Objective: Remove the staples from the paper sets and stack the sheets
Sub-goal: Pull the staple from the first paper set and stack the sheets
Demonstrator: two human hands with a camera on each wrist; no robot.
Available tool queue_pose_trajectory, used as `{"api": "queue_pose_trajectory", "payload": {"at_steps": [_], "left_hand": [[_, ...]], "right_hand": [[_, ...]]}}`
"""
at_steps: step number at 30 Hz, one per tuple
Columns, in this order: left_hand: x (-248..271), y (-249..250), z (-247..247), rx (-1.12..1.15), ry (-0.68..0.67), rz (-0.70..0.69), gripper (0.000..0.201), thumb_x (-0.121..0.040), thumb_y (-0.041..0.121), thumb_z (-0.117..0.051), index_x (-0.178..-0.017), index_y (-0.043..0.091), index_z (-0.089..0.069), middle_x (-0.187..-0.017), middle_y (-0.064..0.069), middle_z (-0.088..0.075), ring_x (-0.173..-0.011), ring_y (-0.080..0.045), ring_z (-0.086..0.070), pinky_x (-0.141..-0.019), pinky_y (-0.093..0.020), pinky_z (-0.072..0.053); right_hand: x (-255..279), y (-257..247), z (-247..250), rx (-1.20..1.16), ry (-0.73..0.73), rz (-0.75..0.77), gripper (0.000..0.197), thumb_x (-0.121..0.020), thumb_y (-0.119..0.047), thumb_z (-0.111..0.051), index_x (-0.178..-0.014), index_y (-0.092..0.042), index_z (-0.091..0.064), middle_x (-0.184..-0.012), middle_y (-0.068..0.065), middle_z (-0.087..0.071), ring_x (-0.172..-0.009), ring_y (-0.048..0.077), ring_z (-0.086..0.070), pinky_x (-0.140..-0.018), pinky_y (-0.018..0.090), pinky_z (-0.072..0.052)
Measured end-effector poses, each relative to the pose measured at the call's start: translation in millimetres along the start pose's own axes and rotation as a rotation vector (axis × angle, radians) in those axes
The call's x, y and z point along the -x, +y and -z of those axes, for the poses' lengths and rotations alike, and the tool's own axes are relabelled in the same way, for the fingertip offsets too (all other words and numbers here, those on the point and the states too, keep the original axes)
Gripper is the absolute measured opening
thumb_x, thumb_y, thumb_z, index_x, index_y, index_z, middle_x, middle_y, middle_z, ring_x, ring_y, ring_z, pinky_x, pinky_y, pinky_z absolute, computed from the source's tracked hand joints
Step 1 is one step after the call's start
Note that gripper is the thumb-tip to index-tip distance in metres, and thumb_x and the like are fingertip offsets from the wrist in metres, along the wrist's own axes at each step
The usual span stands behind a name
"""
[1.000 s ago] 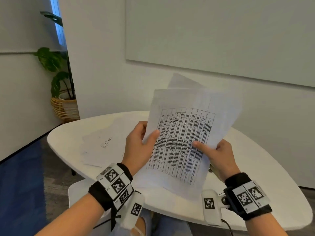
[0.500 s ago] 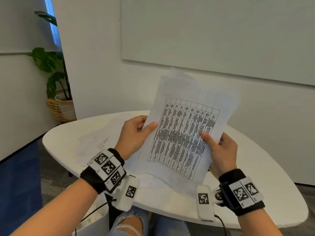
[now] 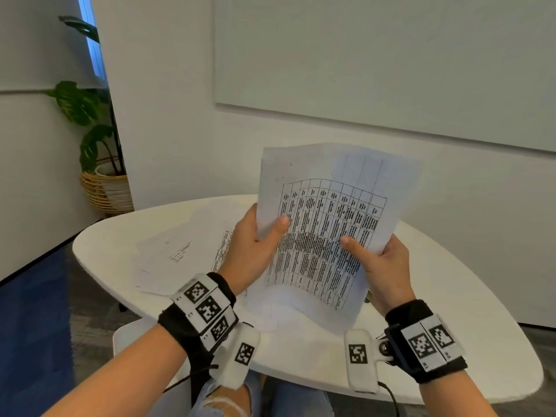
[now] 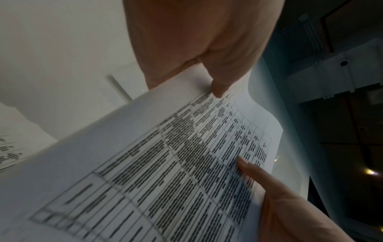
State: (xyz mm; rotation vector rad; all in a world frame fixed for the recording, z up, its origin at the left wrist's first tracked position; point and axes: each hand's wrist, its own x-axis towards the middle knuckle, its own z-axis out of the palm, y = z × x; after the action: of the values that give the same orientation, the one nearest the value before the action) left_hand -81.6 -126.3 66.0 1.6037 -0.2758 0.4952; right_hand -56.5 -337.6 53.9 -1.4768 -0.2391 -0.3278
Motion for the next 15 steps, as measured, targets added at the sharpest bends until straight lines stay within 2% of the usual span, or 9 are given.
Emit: {"api": "queue_pose_trajectory", "payload": {"at_steps": [4,6,9,12,15], "left_hand": [[-8.4,-1.9,4.9,-0.012,0.075,-0.002,0.045,-0.086,0.032,-0.064,-0.126,0.015,-0.051,-0.115,0.003,-0.065,-0.104,-0.008,-0.063,-0.09,-0.029,-0.053],[-10.3,-2.0,4.4,-0.022,0.059,0.02,0.048,-0.085,0.031,-0.066,-0.127,0.014,-0.05,-0.117,0.002,-0.064,-0.106,-0.01,-0.063,-0.092,-0.033,-0.053],[-12.4,1.1,-0.2,-0.048,0.036,0.011,0.038,-0.088,0.027,-0.064,-0.123,0.021,-0.051,-0.117,0.006,-0.064,-0.107,-0.007,-0.062,-0.09,-0.027,-0.051],[-11.5,5.4,-2.2,-0.058,0.075,-0.042,0.028,-0.09,0.025,-0.063,-0.117,0.026,-0.053,-0.11,0.009,-0.066,-0.1,-0.003,-0.064,-0.082,-0.016,-0.051],[-4.6,0.2,-1.9,-0.104,0.097,-0.025,0.023,-0.09,0.031,-0.062,-0.112,0.026,-0.057,-0.1,0.009,-0.068,-0.089,-0.006,-0.066,-0.076,-0.023,-0.056]], "right_hand": [[1.1,1.4,7.3,-0.02,0.007,-0.044,0.076,-0.048,-0.042,-0.09,-0.113,-0.013,-0.063,-0.107,0.008,-0.071,-0.098,0.029,-0.068,-0.083,0.056,-0.053],[1.9,2.5,9.6,-0.009,0.014,-0.058,0.074,-0.049,-0.042,-0.09,-0.112,-0.015,-0.064,-0.107,0.008,-0.071,-0.098,0.03,-0.068,-0.082,0.057,-0.053],[1.3,-2.5,7.7,0.003,0.014,-0.052,0.057,-0.06,-0.03,-0.087,-0.11,-0.015,-0.066,-0.106,0.008,-0.071,-0.096,0.03,-0.069,-0.082,0.055,-0.054],[-0.7,-10.1,4.2,0.01,0.038,-0.029,0.042,-0.066,-0.02,-0.08,-0.106,-0.014,-0.068,-0.1,0.005,-0.073,-0.091,0.024,-0.07,-0.079,0.047,-0.057],[0.4,-5.2,1.7,0.063,0.033,-0.059,0.034,-0.07,-0.018,-0.079,-0.102,-0.017,-0.068,-0.098,0.005,-0.073,-0.088,0.024,-0.071,-0.076,0.047,-0.058]]}}
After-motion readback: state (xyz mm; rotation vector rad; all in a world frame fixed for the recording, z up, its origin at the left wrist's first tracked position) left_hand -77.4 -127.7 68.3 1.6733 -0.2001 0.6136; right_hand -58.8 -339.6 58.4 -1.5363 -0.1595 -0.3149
